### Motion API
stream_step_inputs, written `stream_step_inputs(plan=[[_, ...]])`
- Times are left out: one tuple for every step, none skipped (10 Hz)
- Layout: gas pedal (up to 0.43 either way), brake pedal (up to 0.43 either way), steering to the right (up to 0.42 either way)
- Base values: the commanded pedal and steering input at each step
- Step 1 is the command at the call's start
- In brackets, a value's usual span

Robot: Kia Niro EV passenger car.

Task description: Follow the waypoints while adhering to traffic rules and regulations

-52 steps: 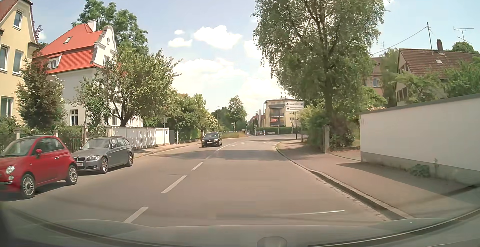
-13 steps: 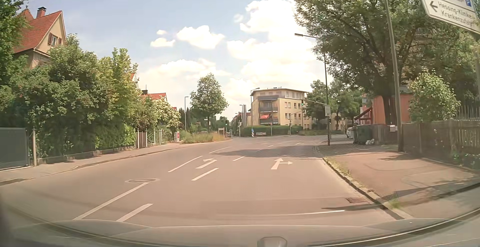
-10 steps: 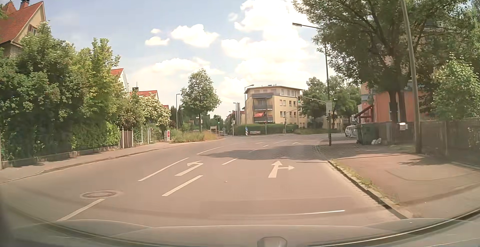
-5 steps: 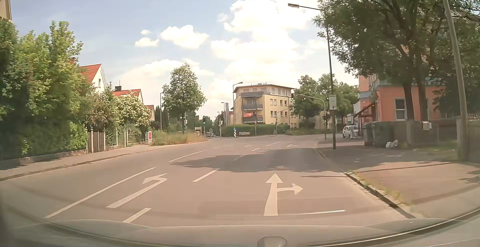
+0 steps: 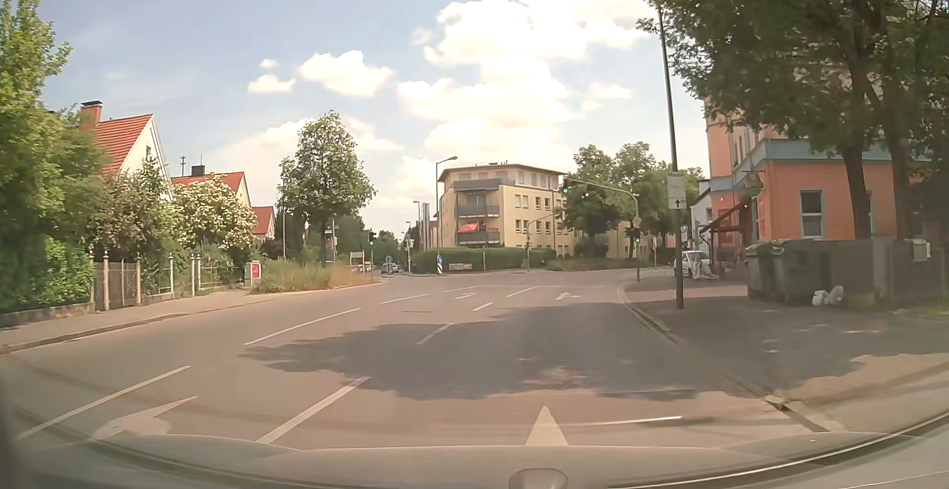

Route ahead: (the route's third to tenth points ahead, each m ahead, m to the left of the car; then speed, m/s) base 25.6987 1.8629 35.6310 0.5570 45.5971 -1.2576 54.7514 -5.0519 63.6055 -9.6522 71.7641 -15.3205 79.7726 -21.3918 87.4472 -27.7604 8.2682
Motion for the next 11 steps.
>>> stream_step_inputs(plan=[[0.169, 0.000, 0.038], [0.169, 0.000, 0.038], [0.169, 0.000, 0.038], [0.169, 0.000, 0.037], [0.169, 0.000, 0.037], [0.169, 0.000, 0.037], [0.169, 0.000, 0.037], [0.169, 0.000, 0.037], [0.169, 0.000, 0.037], [0.169, 0.000, 0.037], [0.169, 0.000, 0.037]])
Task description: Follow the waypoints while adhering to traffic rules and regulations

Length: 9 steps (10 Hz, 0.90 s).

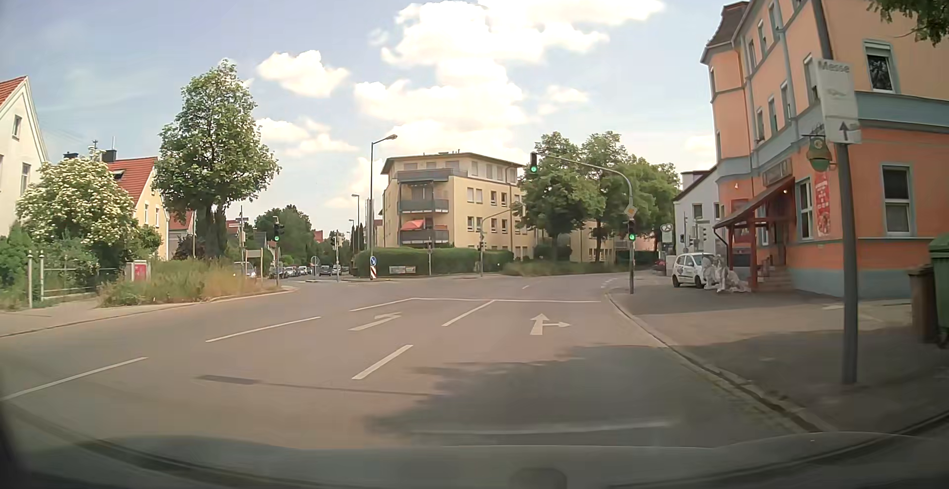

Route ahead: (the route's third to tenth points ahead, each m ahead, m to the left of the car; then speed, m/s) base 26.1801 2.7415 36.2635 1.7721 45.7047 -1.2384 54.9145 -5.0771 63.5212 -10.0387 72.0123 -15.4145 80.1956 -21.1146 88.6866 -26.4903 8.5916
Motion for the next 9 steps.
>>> stream_step_inputs(plan=[[0.169, 0.000, 0.037], [0.169, 0.000, 0.037], [0.169, 0.000, 0.036], [0.169, 0.000, 0.034], [0.169, 0.000, 0.034], [0.169, 0.000, 0.033], [0.169, 0.000, 0.032], [0.169, 0.000, 0.031], [0.169, 0.000, 0.031]])
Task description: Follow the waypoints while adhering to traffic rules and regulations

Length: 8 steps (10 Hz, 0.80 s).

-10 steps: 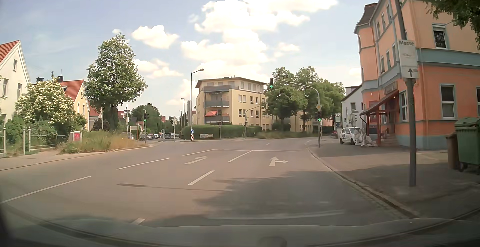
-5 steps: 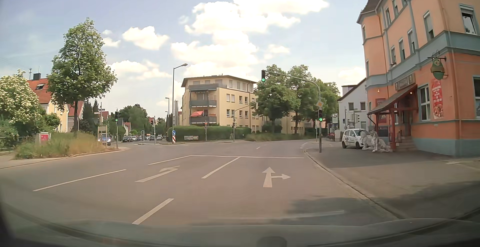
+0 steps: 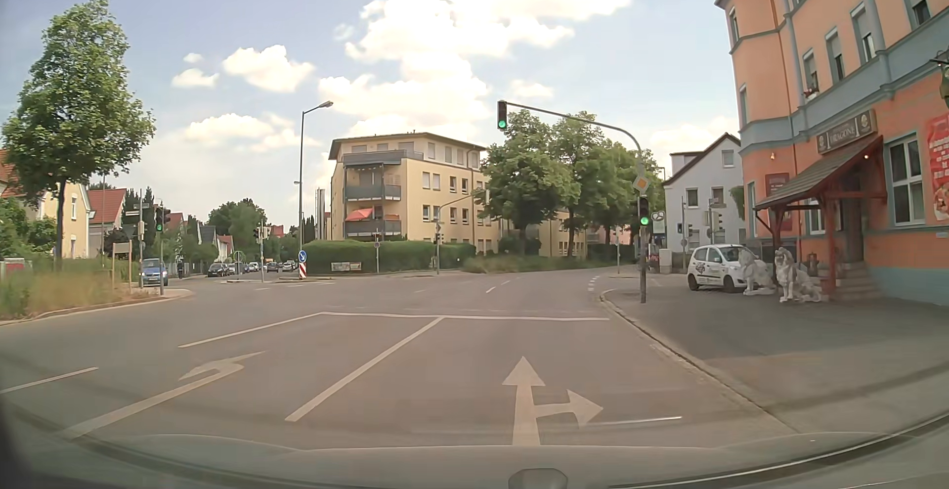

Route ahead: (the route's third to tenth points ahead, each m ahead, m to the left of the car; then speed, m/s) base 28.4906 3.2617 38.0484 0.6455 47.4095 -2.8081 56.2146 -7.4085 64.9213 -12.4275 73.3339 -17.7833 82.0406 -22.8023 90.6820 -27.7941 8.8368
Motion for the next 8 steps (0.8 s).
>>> stream_step_inputs(plan=[[0.169, 0.000, 0.029], [0.169, 0.000, 0.026], [0.169, 0.000, 0.024], [0.169, 0.000, 0.024], [0.169, 0.000, 0.020], [0.169, 0.000, 0.019], [0.169, 0.000, 0.020], [0.169, 0.000, 0.020]])
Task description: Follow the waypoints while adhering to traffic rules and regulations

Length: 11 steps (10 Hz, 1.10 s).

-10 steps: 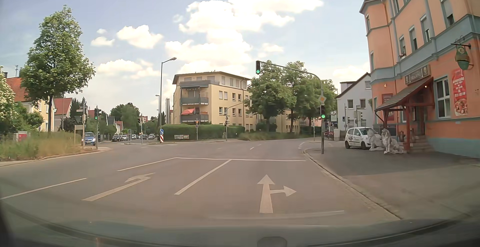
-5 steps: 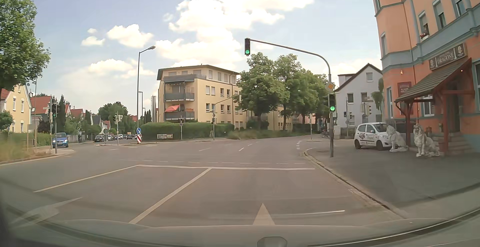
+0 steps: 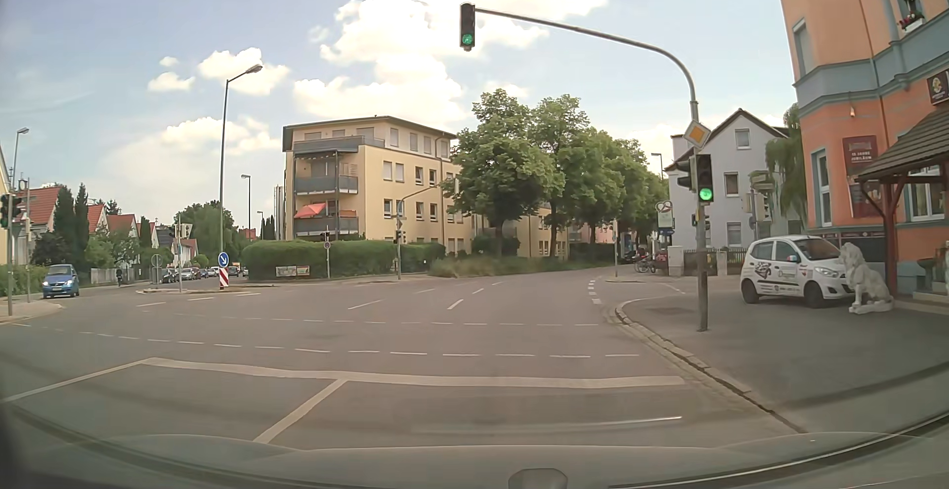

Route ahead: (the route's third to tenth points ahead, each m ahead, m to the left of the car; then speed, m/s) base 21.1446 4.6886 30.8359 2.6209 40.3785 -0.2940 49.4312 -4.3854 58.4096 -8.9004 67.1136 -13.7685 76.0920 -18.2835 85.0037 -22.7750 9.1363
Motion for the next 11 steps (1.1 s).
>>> stream_step_inputs(plan=[[0.169, 0.000, 0.020], [0.157, 0.000, 0.020], [0.157, 0.000, 0.020], [0.130, 0.000, 0.019], [0.110, 0.000, 0.018], [0.047, 0.000, 0.018], [0.028, 0.000, 0.017], [0.028, 0.000, 0.017], [0.028, 0.000, 0.016], [0.028, 0.000, 0.016], [0.020, 0.000, 0.017]])
